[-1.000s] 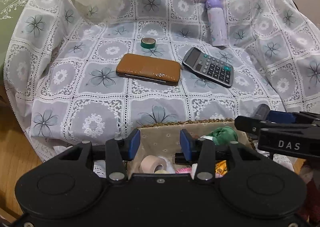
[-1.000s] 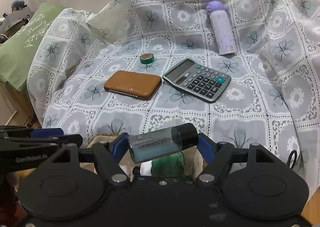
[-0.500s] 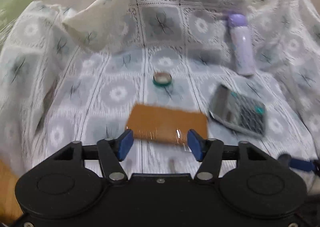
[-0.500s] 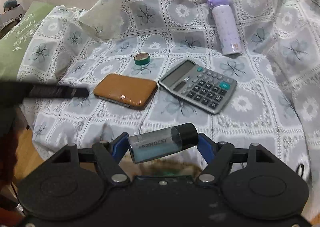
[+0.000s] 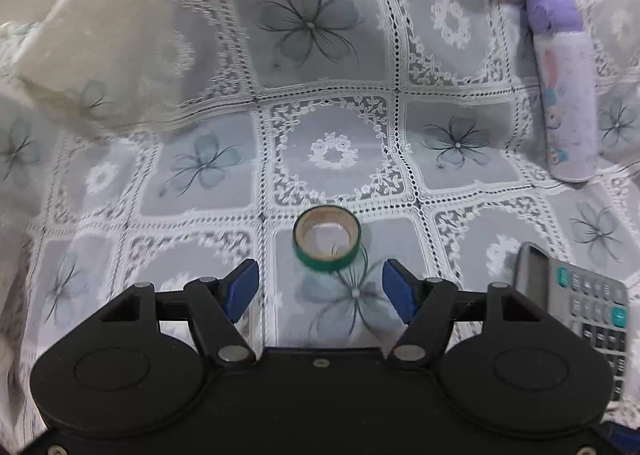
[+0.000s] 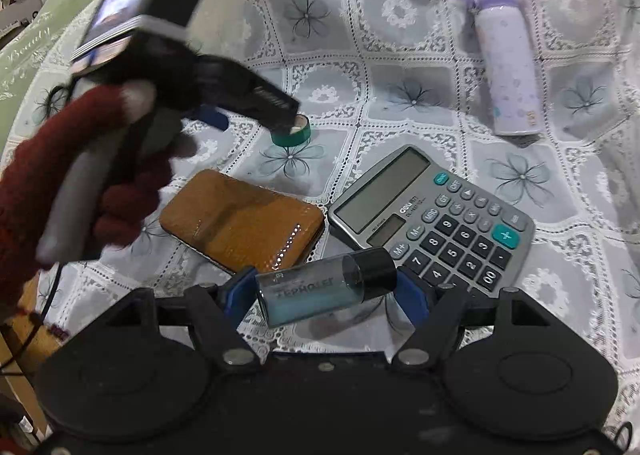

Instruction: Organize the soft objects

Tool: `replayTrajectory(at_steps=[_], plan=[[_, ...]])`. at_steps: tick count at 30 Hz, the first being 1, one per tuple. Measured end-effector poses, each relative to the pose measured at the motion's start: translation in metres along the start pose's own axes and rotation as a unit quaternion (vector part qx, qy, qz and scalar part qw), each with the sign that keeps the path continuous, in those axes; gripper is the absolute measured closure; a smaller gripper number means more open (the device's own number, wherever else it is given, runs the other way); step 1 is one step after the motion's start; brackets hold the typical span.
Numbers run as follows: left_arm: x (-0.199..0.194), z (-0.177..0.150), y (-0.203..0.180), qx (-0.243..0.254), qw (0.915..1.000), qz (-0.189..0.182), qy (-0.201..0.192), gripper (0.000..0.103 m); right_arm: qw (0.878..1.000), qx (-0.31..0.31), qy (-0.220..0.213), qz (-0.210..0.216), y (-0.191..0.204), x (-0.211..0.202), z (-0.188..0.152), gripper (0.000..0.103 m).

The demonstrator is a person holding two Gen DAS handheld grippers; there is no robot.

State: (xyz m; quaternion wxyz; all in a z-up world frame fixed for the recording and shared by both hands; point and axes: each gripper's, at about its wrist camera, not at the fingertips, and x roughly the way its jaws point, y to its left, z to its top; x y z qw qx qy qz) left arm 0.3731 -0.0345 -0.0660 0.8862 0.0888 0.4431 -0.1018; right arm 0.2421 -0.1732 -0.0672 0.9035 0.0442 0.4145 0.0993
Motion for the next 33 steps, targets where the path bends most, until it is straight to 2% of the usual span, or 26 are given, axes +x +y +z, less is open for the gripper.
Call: replayTrajectory(at_steps=[5, 11, 14, 15, 19, 25, 33], plan=[[0.027, 0.009, -0.005, 0.013, 0.9997, 0.004, 0.02, 0.037, 1.0, 0.005, 0.012, 0.002, -0.002, 0.013, -0.002, 0.03], [0.049, 0.013, -0.004, 0.004, 0.9993, 0.005, 0.036, 0.037, 1.0, -0.005, 0.022, -0.008, -0.001, 0.023, -0.006, 0.03], [0.05, 0.015, 0.0, -0.01, 0.9993, -0.013, 0.034, 0.048, 1.0, -0.006, 0.025, -0.003, 0.0, 0.025, -0.008, 0.03], [0.05, 0.015, 0.001, -0.012, 0.9992, -0.019, 0.033, 0.057, 1.0, -0.007, 0.026, -0.002, 0.0, 0.025, -0.008, 0.03], [0.046, 0.014, 0.002, -0.009, 0.9989, -0.039, 0.024, 0.057, 1.0, -0.006, 0.025, -0.002, 0.002, 0.024, -0.008, 0.03], [0.018, 0.01, -0.001, -0.012, 0.9993, -0.035, 0.01, 0.057, 1.0, -0.006, 0.016, -0.015, 0.002, 0.015, -0.008, 0.03], [-0.043, -0.01, -0.002, -0.025, 0.9985, -0.048, -0.007, 0.057, 0.999, 0.0, 0.0, -0.034, 0.0, 0.0, -0.009, 0.03]])
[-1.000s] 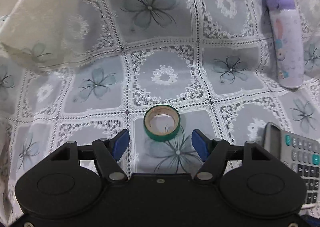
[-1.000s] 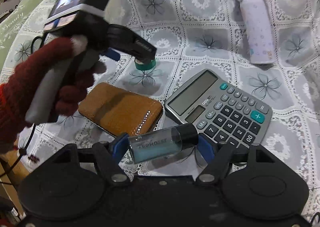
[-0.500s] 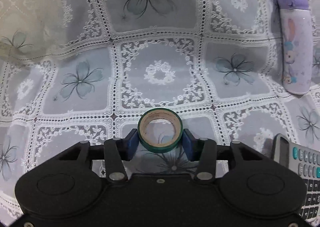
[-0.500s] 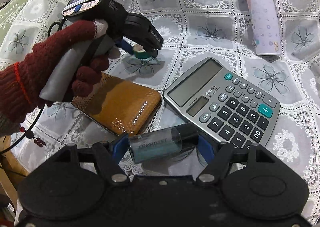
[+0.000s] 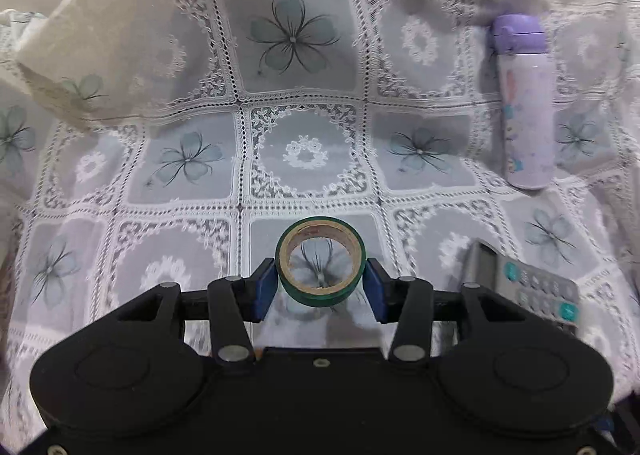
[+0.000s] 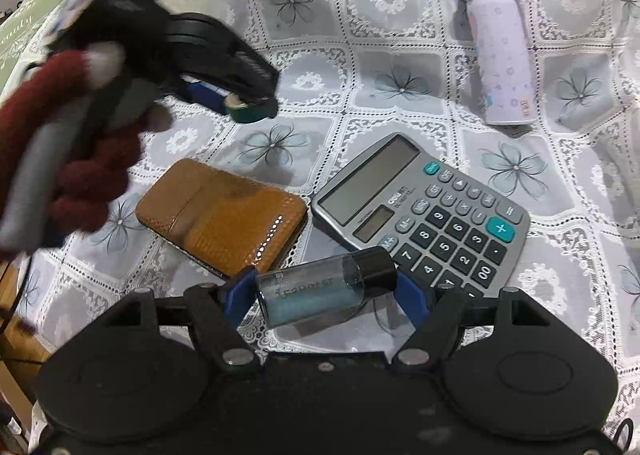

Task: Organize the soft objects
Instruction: 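Carry the tape roll and bottle to the basket and open both grippers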

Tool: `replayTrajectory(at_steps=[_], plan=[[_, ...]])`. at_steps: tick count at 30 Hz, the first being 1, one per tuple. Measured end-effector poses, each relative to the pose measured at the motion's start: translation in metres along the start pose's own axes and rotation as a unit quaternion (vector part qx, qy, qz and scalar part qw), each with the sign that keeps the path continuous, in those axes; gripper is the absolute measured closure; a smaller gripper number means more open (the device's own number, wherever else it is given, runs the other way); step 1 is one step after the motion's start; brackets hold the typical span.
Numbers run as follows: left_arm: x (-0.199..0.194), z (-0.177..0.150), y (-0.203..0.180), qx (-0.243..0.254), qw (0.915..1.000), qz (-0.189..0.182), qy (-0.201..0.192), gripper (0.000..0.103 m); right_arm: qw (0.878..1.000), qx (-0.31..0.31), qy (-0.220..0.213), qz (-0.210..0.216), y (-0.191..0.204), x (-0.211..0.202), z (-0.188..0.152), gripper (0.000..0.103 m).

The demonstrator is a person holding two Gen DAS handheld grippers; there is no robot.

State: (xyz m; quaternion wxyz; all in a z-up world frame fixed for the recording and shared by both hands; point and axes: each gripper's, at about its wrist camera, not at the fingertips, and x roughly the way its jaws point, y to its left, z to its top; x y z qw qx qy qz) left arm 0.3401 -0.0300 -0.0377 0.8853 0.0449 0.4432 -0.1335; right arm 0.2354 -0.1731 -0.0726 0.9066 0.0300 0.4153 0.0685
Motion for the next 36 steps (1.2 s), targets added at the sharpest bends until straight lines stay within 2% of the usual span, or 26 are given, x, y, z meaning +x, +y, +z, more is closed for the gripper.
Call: replayTrajectory(at_steps=[10, 13, 28, 36], plan=[[-0.07, -0.049, -0.01, -0.009, 1.0, 0.0, 0.002, 0.057, 1.0, 0.009, -0.018, -0.01, 0.003, -0.042, -0.012, 0.03], [-0.09, -0.067, -0.014, -0.009, 0.9999, 0.011, 0.001, 0.056, 1.0, 0.011, -0.023, -0.007, 0.005, -0.058, -0.02, 0.03], [-0.157, -0.163, -0.035, -0.035, 0.9991, 0.013, 0.02, 0.056, 0.999, 0.041, -0.033, -0.006, 0.005, -0.144, -0.087, 0.03], [-0.178, -0.191, -0.044, -0.046, 0.9987, 0.013, 0.016, 0.056, 0.998, 0.041, -0.043, -0.006, 0.015, -0.18, -0.124, 0.03]])
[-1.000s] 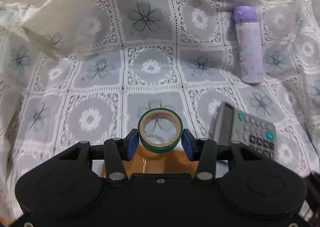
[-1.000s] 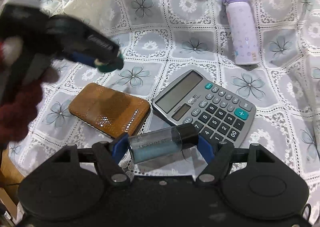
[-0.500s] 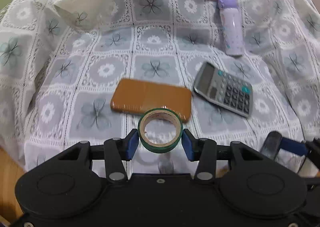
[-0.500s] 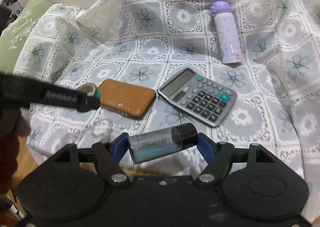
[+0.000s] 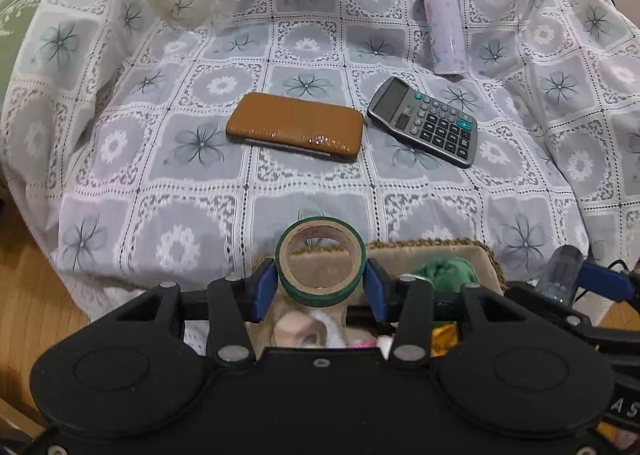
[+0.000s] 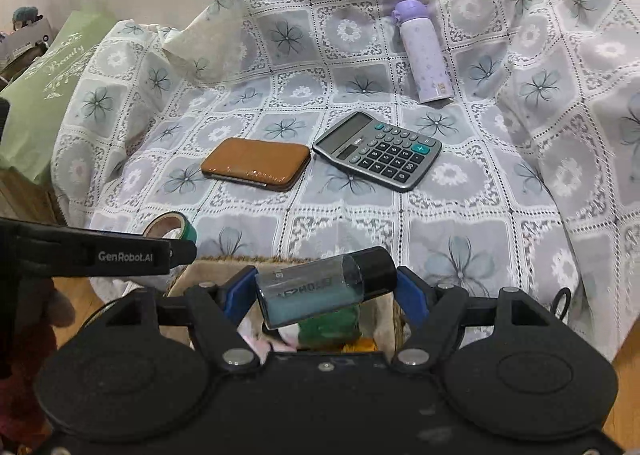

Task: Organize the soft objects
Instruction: 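Carry the tape roll and bottle to the basket and open both grippers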

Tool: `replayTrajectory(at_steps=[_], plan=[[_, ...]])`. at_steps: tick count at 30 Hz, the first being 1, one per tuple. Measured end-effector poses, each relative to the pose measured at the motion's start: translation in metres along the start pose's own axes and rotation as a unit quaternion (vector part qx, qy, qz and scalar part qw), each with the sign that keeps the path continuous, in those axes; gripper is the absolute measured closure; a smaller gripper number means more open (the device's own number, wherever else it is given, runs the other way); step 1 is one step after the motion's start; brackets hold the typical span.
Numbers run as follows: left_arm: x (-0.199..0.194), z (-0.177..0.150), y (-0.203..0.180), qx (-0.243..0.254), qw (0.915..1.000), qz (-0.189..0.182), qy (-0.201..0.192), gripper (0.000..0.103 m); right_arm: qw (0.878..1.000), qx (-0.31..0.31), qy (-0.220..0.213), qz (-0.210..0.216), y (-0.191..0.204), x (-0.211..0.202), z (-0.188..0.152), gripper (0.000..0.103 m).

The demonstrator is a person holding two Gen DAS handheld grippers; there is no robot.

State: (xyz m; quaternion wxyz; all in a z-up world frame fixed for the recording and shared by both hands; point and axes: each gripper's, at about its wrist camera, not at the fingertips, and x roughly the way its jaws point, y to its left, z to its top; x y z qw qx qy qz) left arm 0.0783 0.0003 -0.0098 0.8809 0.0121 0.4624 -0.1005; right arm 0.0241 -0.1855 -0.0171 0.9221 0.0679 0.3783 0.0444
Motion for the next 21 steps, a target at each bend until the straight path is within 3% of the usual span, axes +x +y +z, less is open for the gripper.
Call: replayTrajectory(at_steps=[10, 21], plan=[[-0.022, -0.02, -0.002, -0.024, 0.9996, -0.009, -0.011, 0.056, 1.0, 0.003, -0.015, 0.006, 0.01, -0.037, -0.03, 0.03], [-0.011, -0.022, -0.002, -0.026, 0.9997, -0.003, 0.0, 0.056, 1.0, -0.003, -0.004, -0.006, 0.01, -0.036, -0.031, 0.03]])
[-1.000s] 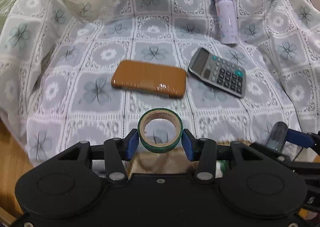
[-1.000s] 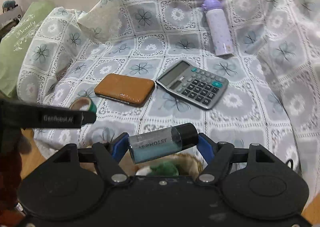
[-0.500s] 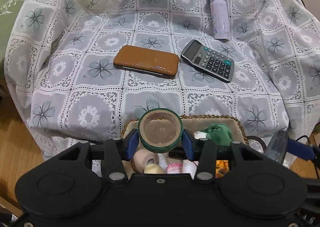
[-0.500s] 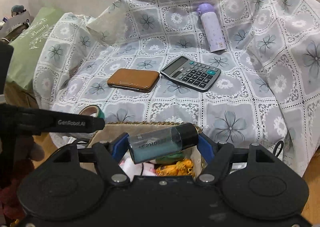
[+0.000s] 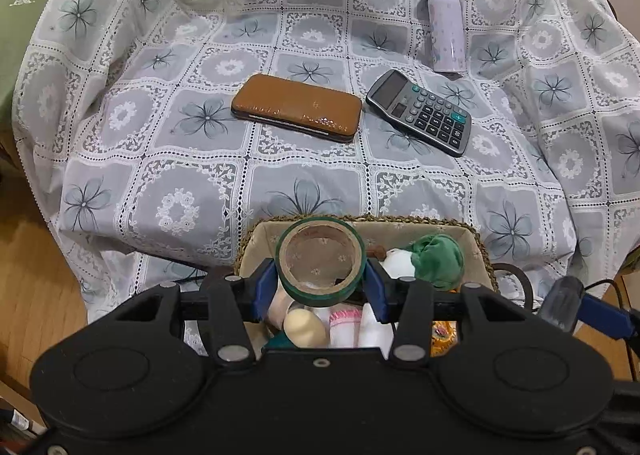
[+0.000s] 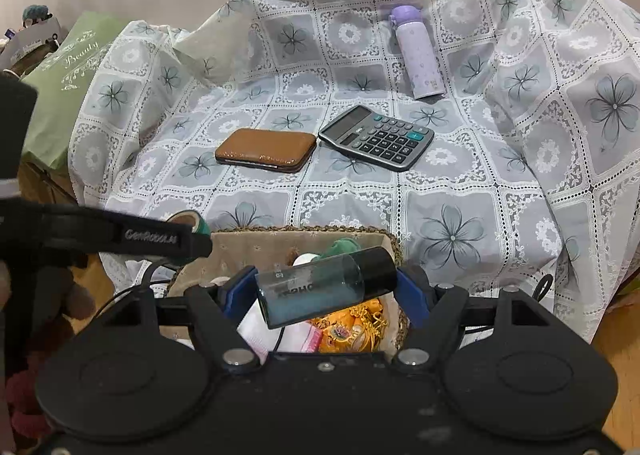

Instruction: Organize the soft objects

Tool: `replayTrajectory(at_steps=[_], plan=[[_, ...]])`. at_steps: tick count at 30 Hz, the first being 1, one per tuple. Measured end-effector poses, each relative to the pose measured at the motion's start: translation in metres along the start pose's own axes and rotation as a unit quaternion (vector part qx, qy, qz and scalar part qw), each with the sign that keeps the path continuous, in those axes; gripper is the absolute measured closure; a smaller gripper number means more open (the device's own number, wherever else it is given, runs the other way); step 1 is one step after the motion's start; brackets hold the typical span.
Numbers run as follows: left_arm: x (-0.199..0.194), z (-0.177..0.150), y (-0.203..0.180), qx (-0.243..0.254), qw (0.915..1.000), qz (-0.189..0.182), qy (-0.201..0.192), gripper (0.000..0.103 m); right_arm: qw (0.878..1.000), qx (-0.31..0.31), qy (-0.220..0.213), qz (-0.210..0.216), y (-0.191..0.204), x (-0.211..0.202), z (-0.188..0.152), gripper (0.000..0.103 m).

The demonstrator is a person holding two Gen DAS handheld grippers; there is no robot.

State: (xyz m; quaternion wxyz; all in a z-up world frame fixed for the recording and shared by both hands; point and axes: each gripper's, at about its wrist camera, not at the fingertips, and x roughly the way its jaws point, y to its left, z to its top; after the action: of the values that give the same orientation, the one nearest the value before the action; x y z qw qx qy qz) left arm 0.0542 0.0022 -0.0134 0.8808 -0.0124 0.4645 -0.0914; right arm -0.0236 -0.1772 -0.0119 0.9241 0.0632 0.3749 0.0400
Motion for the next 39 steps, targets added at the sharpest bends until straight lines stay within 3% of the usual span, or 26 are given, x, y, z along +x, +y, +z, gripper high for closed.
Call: replayTrajectory(at_steps=[14, 22, 39], plan=[[0.012, -0.002, -0.001, -0.005, 0.9998, 0.017, 0.009, 0.056, 1.0, -0.019, 0.024, -0.005, 0.003, 0.009, -0.004, 0.03], [0.009, -0.001, -0.002, -0.003, 0.9999, 0.016, -0.003, 0.041, 1.0, -0.013, 0.026, -0.004, -0.001, 0.01, -0.004, 0.025], [0.003, -0.009, 0.004, -0.002, 0.9985, 0.054, -0.004, 0.036, 0.999, -0.005, 0.033, -0.012, -0.003, 0.012, -0.005, 0.022]])
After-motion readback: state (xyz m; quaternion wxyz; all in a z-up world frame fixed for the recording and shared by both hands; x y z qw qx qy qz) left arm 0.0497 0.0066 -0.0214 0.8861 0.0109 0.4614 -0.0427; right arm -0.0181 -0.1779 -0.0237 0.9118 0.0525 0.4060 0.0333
